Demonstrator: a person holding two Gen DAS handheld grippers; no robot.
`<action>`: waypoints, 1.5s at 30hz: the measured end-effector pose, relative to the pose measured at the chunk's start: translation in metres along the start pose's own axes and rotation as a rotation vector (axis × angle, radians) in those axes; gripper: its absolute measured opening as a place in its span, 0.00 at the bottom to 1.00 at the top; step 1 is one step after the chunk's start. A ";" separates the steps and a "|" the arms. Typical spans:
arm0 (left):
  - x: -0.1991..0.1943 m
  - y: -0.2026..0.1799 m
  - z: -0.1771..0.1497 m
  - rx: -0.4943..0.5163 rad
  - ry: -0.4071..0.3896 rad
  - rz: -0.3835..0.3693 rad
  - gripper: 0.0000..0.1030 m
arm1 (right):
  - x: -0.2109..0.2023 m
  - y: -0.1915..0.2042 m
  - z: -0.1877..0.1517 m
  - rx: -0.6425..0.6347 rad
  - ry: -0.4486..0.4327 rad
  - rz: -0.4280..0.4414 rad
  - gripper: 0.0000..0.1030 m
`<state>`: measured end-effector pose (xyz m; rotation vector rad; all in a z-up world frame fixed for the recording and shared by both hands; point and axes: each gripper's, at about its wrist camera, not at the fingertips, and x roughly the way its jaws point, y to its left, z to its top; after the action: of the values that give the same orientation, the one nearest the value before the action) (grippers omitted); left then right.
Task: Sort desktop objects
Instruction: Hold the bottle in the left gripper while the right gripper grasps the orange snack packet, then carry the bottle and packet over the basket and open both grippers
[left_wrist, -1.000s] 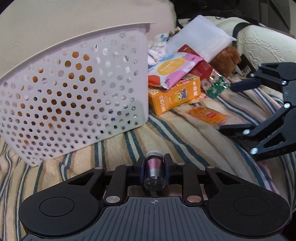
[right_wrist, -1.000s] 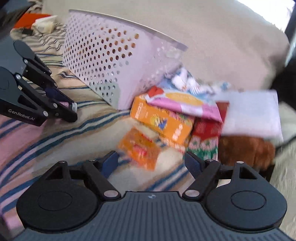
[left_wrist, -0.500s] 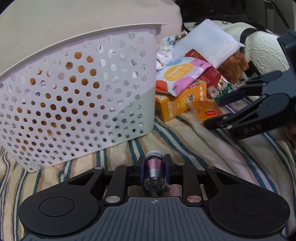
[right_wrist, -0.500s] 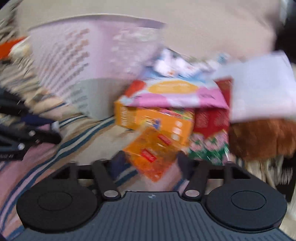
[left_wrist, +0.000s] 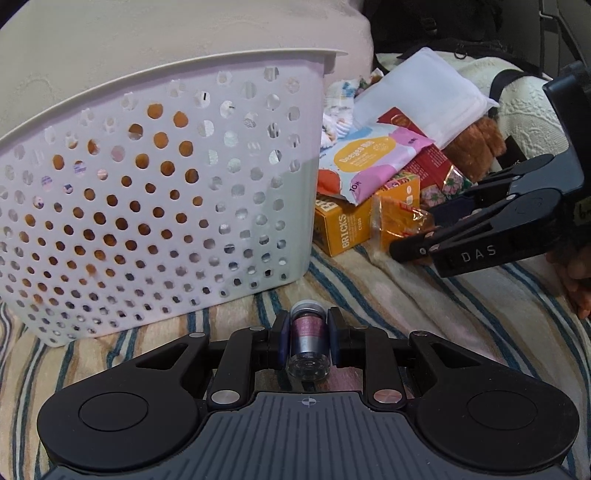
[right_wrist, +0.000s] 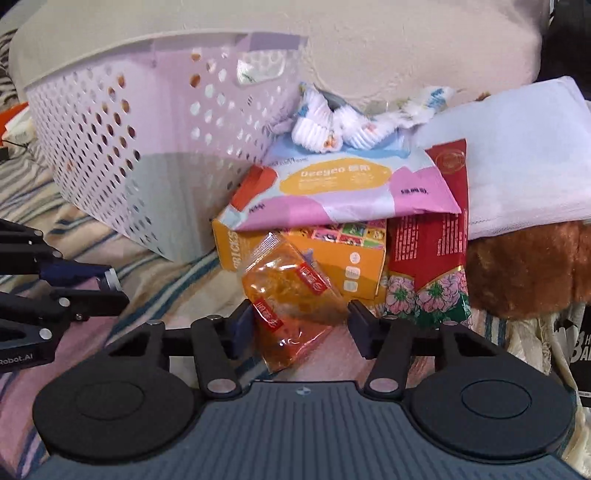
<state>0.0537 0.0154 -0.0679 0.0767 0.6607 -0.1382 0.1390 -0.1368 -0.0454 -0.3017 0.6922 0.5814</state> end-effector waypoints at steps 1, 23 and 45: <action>-0.002 0.000 0.000 -0.002 -0.005 -0.001 0.17 | -0.002 0.001 -0.001 0.000 -0.003 0.005 0.57; -0.091 -0.016 0.060 0.077 -0.234 0.021 0.17 | -0.099 0.001 0.042 -0.016 -0.236 -0.059 0.57; -0.066 0.120 0.136 -0.024 -0.292 0.286 0.18 | -0.006 0.084 0.168 -0.028 -0.270 0.056 0.57</action>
<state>0.1035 0.1255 0.0832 0.1239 0.3542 0.1327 0.1713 0.0029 0.0764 -0.2249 0.4339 0.6713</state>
